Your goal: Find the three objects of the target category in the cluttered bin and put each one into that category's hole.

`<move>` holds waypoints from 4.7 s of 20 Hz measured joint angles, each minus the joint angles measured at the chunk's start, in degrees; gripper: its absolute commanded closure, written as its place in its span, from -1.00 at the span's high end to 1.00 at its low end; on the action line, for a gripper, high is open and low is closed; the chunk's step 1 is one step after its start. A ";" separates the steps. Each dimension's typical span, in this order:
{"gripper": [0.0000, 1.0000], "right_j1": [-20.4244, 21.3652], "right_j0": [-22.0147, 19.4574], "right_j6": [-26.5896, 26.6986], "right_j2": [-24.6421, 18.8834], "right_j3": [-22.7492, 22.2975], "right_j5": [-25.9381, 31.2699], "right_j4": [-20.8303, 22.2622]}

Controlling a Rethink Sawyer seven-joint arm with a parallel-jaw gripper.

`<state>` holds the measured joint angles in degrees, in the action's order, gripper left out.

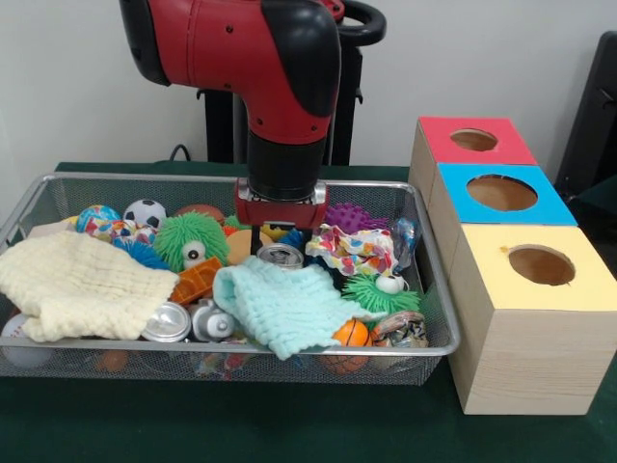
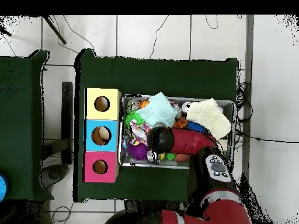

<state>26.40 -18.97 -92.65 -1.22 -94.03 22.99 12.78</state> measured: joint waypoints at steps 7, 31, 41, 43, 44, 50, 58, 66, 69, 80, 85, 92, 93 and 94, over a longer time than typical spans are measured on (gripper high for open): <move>1.00 -0.27 0.00 0.00 -0.01 0.82 1.26 -0.01; -1.00 -1.13 0.15 0.00 -0.01 2.92 4.11 0.01; -1.00 -1.20 0.24 0.00 0.00 2.99 4.12 0.01; -1.00 -1.20 0.24 0.00 0.00 2.99 4.11 0.01; -1.00 -1.20 0.24 0.00 0.00 2.99 4.11 0.01; -1.00 -1.21 0.23 0.00 0.00 2.99 4.10 0.01; -1.00 -1.21 0.23 0.00 0.00 3.02 4.10 0.01; -1.00 -1.21 0.23 0.00 0.00 3.02 4.10 0.01; -1.00 -1.21 0.23 0.00 0.00 3.02 4.10 0.01; -1.00 -1.16 0.06 0.00 -0.02 2.99 4.10 0.01; -1.00 -1.07 -0.06 0.00 -0.02 2.97 4.10 0.01; -1.00 -0.68 -0.07 0.00 -0.04 2.83 4.09 0.01; -1.00 -0.57 -0.06 0.00 -0.05 2.80 4.09 0.01; -1.00 -0.45 -0.06 0.00 -0.06 2.76 4.09 0.01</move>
<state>25.95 -19.04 -92.65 -1.28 -91.27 27.07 12.80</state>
